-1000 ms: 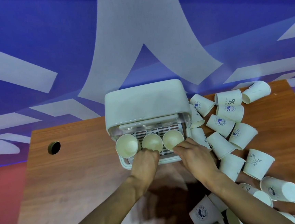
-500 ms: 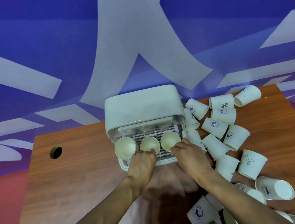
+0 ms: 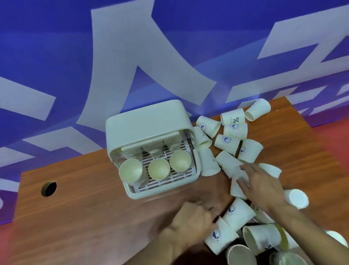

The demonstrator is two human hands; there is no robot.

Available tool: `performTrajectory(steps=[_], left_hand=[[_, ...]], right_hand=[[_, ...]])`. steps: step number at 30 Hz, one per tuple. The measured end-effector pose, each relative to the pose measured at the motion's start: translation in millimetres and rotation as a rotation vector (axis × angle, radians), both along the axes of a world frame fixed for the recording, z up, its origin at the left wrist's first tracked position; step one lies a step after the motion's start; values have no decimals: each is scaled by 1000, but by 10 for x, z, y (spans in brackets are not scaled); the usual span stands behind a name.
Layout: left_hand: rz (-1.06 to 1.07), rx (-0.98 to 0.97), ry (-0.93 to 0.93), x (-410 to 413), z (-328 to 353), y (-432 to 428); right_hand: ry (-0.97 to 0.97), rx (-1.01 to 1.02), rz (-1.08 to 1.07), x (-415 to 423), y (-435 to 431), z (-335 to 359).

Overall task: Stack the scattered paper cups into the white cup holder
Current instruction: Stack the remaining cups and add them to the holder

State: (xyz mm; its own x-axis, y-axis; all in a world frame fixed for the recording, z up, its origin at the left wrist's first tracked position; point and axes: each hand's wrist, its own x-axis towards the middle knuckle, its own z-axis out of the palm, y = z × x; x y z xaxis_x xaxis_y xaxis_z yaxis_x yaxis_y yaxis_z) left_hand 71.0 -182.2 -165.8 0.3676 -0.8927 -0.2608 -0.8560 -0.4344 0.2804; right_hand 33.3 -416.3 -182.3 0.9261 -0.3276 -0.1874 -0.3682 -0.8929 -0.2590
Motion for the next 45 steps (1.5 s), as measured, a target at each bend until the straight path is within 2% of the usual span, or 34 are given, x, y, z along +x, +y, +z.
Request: performTrajectory(steps=[5, 12, 19, 23, 26, 30, 36, 41, 45], left_hand=[[-106, 50, 44, -258, -235, -185], [-165, 99, 29, -265, -360, -204], [-95, 117, 21, -128, -288, -34], [-146, 184, -1, 2, -116, 248], [-180, 259, -73, 22, -98, 485], [-98, 299, -118, -4, -155, 638], [-18, 243, -139, 14, 65, 714], [42, 135, -221, 214, 571, 820], [166, 147, -298, 419, 759, 935]], right_hand=[[35, -7, -34, -278, 30, -5], [234, -55, -26, -558, 308, -107], [129, 144, -37, -451, 492, -57], [-4, -9, 64, -367, 679, 56], [-14, -126, 203, -344, 792, 89], [1, -197, 314, -310, 900, 61], [-63, -207, 320, -274, 957, 179], [-261, -137, 288, -142, 987, 450], [-365, -69, 247, 106, 994, 661]])
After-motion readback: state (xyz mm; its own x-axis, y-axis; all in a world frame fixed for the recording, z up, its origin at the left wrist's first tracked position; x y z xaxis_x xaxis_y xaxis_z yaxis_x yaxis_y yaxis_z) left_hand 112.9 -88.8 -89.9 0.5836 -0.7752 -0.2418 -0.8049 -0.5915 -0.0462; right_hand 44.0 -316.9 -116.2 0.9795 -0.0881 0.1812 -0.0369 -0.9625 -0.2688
